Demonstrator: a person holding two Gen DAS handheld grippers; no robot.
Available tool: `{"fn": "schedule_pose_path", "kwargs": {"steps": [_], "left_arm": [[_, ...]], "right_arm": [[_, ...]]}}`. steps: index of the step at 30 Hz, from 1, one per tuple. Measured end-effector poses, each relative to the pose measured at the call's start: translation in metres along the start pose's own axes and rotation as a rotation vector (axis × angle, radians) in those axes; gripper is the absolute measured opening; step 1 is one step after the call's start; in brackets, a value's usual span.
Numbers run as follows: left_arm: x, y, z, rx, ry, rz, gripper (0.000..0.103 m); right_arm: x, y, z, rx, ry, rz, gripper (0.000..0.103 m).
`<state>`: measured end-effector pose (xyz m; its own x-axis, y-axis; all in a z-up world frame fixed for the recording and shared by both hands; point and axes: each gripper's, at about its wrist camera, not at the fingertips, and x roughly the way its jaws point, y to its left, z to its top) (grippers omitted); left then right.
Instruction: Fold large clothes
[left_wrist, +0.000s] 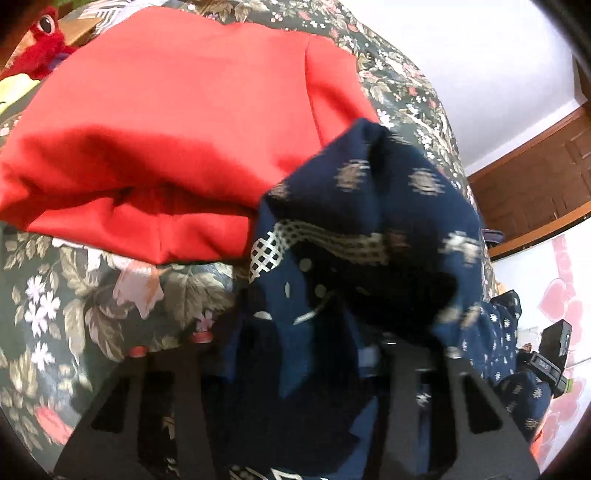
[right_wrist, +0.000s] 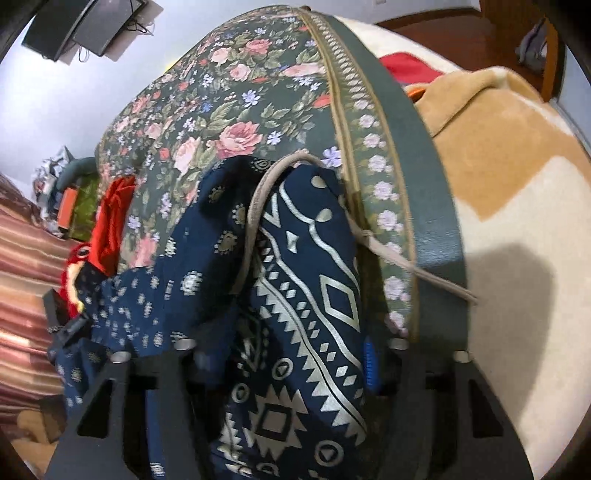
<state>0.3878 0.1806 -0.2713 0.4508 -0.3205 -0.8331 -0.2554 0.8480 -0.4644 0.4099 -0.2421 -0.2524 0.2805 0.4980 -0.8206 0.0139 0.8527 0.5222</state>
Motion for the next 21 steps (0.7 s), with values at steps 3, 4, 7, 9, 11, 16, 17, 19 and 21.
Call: {"fn": "schedule_pose_path", "kwargs": {"steps": [3, 4, 7, 9, 11, 16, 17, 19, 21], "left_arm": [[-0.012, -0.011, -0.006, 0.032, -0.018, 0.027, 0.007], [-0.019, -0.015, -0.007, 0.047, -0.029, 0.046, 0.007], [-0.050, -0.024, -0.007, 0.060, -0.092, 0.039, 0.007], [-0.076, -0.026, -0.008, 0.058, -0.140, 0.006, 0.006], [-0.101, -0.030, -0.009, 0.054, -0.181, -0.033, 0.005], [-0.141, -0.045, -0.006, 0.081, -0.283, -0.049, 0.003], [-0.148, -0.045, -0.007, 0.085, -0.301, -0.048, 0.002], [-0.154, -0.041, -0.005, 0.087, -0.334, -0.013, 0.000], [-0.158, -0.033, -0.006, 0.085, -0.352, -0.002, 0.000]], "right_arm": [[-0.001, -0.001, 0.002, 0.037, 0.025, 0.054, 0.012], [-0.005, 0.003, 0.002, 0.029, 0.012, 0.058, 0.011], [-0.028, 0.020, 0.002, -0.020, -0.063, 0.076, 0.009], [-0.047, 0.032, 0.005, -0.052, -0.117, 0.100, 0.006], [-0.064, 0.045, 0.012, -0.078, -0.164, 0.114, 0.004], [-0.102, 0.076, 0.033, -0.161, -0.287, 0.121, 0.002], [-0.109, 0.083, 0.038, -0.176, -0.307, 0.117, 0.002], [-0.114, 0.089, 0.043, -0.203, -0.329, 0.061, 0.003], [-0.106, 0.091, 0.042, -0.219, -0.313, 0.017, 0.003]]}}
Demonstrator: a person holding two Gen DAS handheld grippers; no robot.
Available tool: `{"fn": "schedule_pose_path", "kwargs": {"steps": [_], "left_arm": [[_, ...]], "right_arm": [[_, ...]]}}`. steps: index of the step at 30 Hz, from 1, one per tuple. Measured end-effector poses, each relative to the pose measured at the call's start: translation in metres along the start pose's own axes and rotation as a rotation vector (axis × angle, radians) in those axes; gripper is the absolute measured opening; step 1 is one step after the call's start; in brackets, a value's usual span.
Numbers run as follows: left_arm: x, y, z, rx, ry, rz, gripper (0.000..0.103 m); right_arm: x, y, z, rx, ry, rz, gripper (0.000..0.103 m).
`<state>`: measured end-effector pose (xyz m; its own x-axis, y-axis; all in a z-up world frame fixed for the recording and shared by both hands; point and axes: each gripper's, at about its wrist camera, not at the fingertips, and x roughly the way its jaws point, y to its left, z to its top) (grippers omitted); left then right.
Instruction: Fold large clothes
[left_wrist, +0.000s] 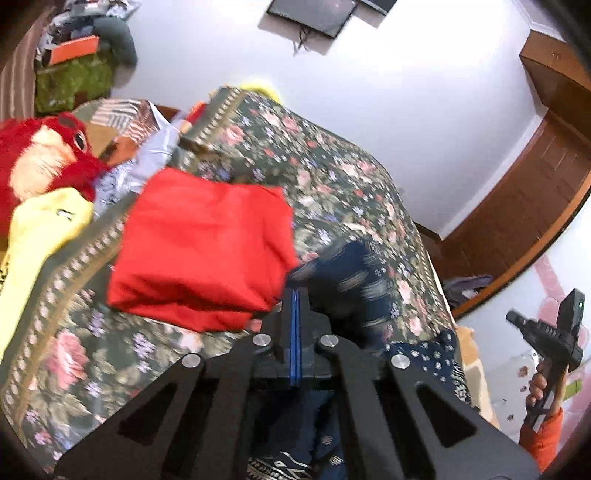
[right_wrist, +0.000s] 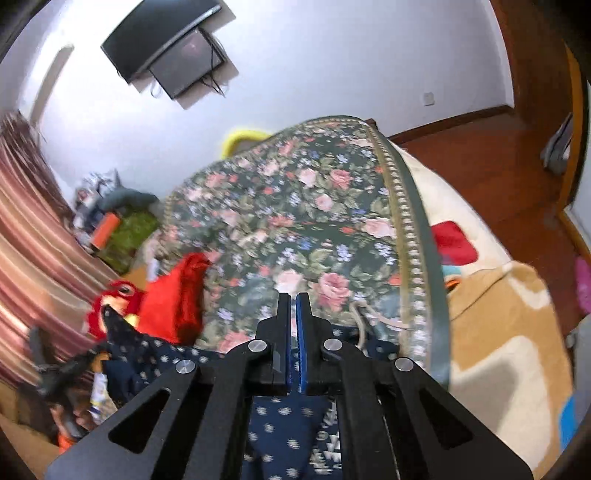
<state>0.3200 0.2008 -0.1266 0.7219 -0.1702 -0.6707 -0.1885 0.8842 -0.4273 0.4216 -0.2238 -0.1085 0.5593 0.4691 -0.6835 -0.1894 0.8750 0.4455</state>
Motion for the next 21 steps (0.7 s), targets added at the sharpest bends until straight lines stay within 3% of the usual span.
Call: {"fn": "schedule_pose_path", "kwargs": {"steps": [1, 2, 3, 5, 8, 10, 12, 15, 19, 21], "left_arm": [[-0.001, 0.007, 0.000, -0.009, 0.002, -0.003, 0.000], [0.000, 0.012, -0.002, -0.014, 0.014, -0.011, 0.000], [0.003, 0.017, -0.004, -0.013, 0.035, -0.014, 0.000], [0.010, 0.024, -0.009, -0.003, 0.070, 0.021, 0.000], [0.031, 0.034, -0.024, 0.031, 0.155, 0.087, 0.006], [0.045, 0.043, -0.035, 0.037, 0.219, 0.099, 0.024], [0.056, 0.050, -0.044, 0.025, 0.256, 0.108, 0.053], [0.076, 0.064, -0.056, -0.035, 0.296, 0.092, 0.056], [0.114, 0.085, -0.069, -0.176, 0.383, 0.013, 0.056], [0.125, 0.088, -0.071, -0.197, 0.375, -0.018, 0.056]], "right_arm": [[0.005, -0.002, -0.004, 0.000, 0.020, -0.007, 0.005], [0.011, -0.006, -0.010, 0.004, 0.051, -0.016, 0.016], [0.018, -0.011, -0.017, 0.011, 0.085, -0.028, 0.037], [0.035, -0.027, -0.033, 0.041, 0.155, -0.065, 0.062], [0.052, -0.047, -0.057, 0.076, 0.225, -0.123, 0.062], [0.063, -0.061, -0.072, 0.115, 0.295, -0.116, 0.062], [0.067, -0.071, -0.083, 0.155, 0.339, -0.107, 0.062], [0.072, -0.079, -0.095, 0.177, 0.371, -0.090, 0.062], [0.071, -0.077, -0.095, 0.185, 0.357, -0.057, 0.067], [0.073, -0.075, -0.095, 0.190, 0.357, -0.037, 0.067]]}}
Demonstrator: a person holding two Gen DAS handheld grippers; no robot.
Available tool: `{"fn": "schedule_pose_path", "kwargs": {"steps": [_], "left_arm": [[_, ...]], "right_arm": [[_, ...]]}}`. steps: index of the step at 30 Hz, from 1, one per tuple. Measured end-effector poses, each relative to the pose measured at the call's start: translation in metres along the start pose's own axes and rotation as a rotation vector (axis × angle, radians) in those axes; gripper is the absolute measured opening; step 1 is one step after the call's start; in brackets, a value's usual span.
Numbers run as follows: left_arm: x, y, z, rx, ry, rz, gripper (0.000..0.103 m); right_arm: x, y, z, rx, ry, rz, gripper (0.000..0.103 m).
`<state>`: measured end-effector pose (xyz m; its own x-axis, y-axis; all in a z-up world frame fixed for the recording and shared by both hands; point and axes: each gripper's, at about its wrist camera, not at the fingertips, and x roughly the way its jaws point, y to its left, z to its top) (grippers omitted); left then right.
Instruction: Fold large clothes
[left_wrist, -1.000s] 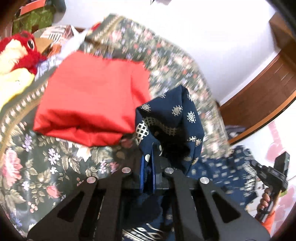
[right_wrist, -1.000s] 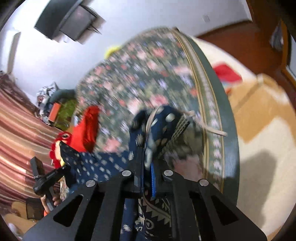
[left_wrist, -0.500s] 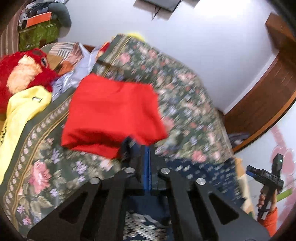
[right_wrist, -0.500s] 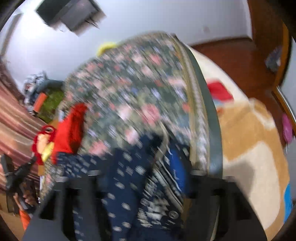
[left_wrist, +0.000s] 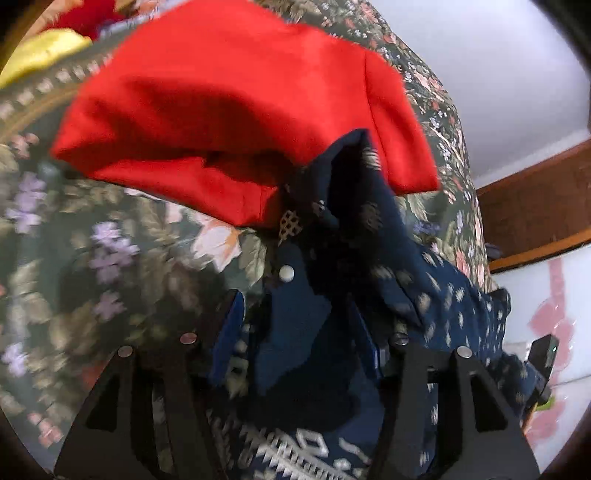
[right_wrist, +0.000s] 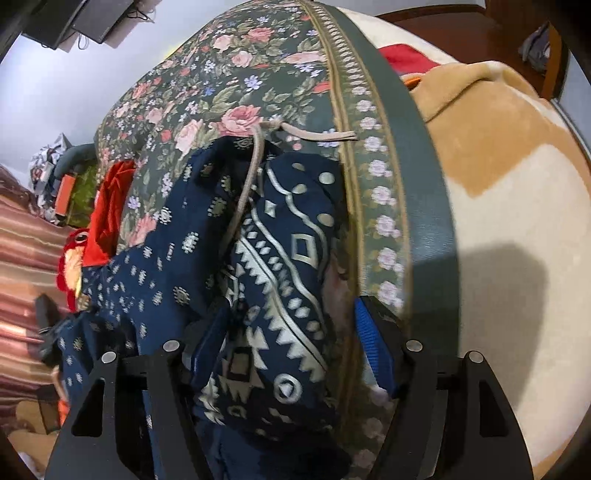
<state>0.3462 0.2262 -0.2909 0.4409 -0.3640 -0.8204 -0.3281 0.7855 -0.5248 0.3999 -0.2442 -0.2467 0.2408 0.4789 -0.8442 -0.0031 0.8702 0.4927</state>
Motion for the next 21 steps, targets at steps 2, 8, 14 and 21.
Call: {"fn": "schedule_pose_path", "kwargs": {"steps": [2, 8, 14, 21], "left_arm": [[0.006, -0.003, 0.004, 0.002, -0.009, -0.046, 0.058], [0.025, -0.013, 0.012, 0.018, -0.004, -0.105, 0.064], [0.023, -0.018, 0.016, 0.029, 0.022, -0.024, 0.010], [-0.051, -0.047, 0.013, 0.075, -0.129, -0.072, 0.006]], "right_arm": [[0.005, 0.004, 0.003, -0.012, -0.001, 0.011, 0.067], [0.020, 0.019, 0.013, -0.064, -0.009, -0.006, 0.048], [0.015, 0.029, 0.019, -0.071, -0.003, 0.034, 0.011], [-0.034, 0.061, 0.027, -0.123, -0.154, 0.112, 0.007]]}}
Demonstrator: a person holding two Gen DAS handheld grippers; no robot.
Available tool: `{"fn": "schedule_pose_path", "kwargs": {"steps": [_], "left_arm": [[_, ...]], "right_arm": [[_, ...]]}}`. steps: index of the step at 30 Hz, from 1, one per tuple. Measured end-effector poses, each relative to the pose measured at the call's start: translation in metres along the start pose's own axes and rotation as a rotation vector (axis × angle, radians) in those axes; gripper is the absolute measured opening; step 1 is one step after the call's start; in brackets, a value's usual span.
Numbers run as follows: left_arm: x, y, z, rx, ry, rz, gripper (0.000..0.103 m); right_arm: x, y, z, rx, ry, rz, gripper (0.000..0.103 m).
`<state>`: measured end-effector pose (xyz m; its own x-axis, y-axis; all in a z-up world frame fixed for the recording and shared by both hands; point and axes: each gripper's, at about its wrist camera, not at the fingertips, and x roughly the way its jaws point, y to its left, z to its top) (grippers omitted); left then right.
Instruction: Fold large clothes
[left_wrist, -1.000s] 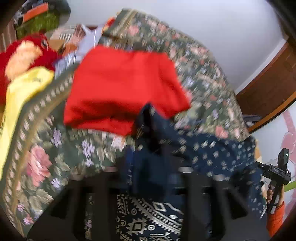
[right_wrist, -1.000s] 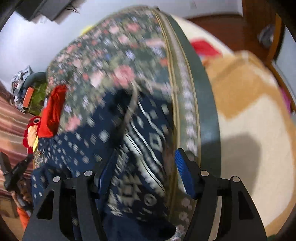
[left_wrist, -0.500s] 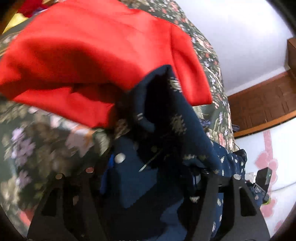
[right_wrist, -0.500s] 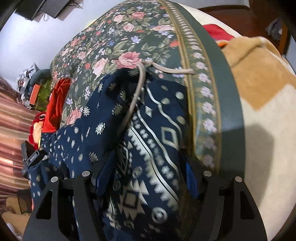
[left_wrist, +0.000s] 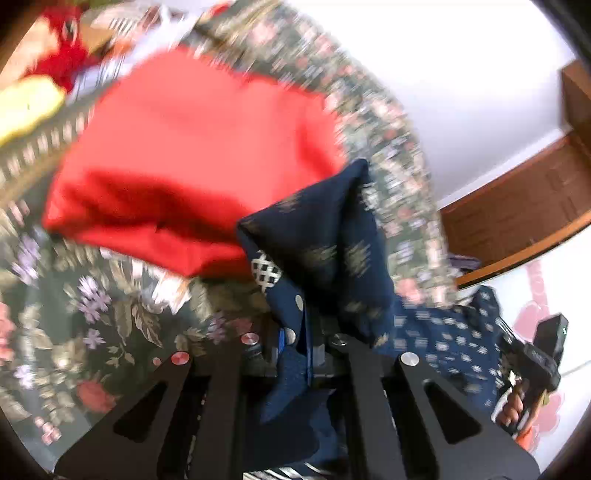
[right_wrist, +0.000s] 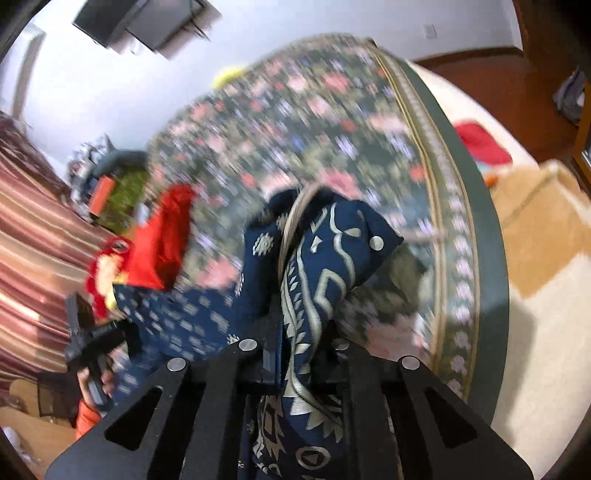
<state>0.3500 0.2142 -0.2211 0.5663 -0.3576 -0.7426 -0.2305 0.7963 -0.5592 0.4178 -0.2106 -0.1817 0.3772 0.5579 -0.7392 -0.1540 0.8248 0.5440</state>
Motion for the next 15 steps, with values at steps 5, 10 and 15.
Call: {"fn": "schedule_pose_path", "kwargs": {"steps": [5, 10, 15], "left_arm": [[-0.050, -0.046, 0.012, 0.128, -0.106, -0.004, 0.005], [-0.073, -0.060, 0.036, 0.152, -0.189, -0.013, 0.005], [-0.059, -0.049, 0.066, 0.128, -0.215, 0.032, 0.005]], "right_arm": [[-0.012, 0.036, 0.026, -0.089, -0.066, 0.029, 0.006], [-0.008, 0.063, 0.054, -0.141, -0.119, 0.041, 0.006], [0.013, 0.062, 0.081, -0.135, -0.140, 0.014, 0.006]]}}
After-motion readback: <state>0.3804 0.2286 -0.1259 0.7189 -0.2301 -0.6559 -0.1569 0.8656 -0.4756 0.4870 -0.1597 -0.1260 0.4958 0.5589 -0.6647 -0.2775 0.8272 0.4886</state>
